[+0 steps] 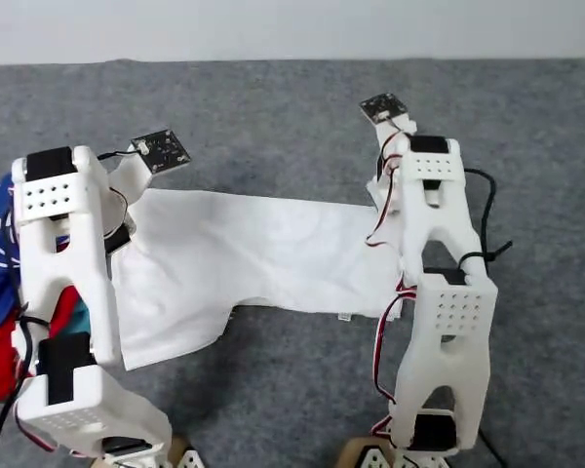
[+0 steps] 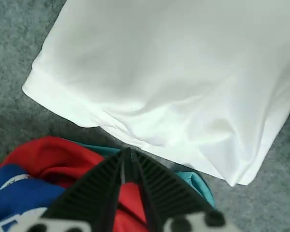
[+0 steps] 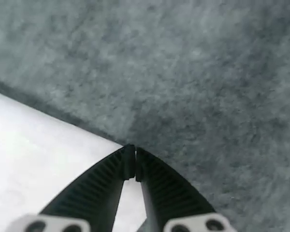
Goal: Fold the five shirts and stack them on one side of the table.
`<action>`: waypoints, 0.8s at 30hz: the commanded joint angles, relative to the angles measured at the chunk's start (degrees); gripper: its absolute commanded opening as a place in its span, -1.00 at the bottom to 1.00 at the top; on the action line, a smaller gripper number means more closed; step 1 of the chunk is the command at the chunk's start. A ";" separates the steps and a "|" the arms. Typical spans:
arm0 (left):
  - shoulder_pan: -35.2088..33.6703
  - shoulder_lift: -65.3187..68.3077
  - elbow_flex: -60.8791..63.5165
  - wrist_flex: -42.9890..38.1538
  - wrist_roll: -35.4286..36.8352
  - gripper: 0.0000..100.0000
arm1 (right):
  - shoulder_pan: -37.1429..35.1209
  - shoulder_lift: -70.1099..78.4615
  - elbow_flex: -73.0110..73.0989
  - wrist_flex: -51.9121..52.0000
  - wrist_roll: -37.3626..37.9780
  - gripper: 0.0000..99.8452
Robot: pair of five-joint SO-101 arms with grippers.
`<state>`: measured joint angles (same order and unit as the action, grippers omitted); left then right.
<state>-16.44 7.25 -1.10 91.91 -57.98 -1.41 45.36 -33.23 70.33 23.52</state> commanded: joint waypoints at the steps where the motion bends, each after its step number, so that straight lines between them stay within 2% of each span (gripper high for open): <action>1: -0.26 -2.73 -1.89 -0.79 0.62 -0.99 | 0.66 -1.01 -7.38 5.23 -0.88 -0.98; 8: -0.09 -2.73 -1.89 -0.79 1.32 -0.99 | -1.45 -3.12 -17.58 21.93 -1.14 -0.98; 13: 0.18 -2.73 -1.98 -1.23 9.05 -0.99 | -2.51 -3.56 -20.04 32.31 -1.14 -0.98; 19: 0.18 -2.11 -1.54 6.68 10.11 -0.98 | -3.03 -7.52 -19.60 32.66 -2.55 -0.98; 24: -2.37 -4.22 1.80 8.53 6.51 -0.87 | -7.34 -13.85 -14.77 32.66 -2.90 -0.98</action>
<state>-16.44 7.08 0.57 98.42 -49.89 -5.71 38.68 -49.49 100.13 21.49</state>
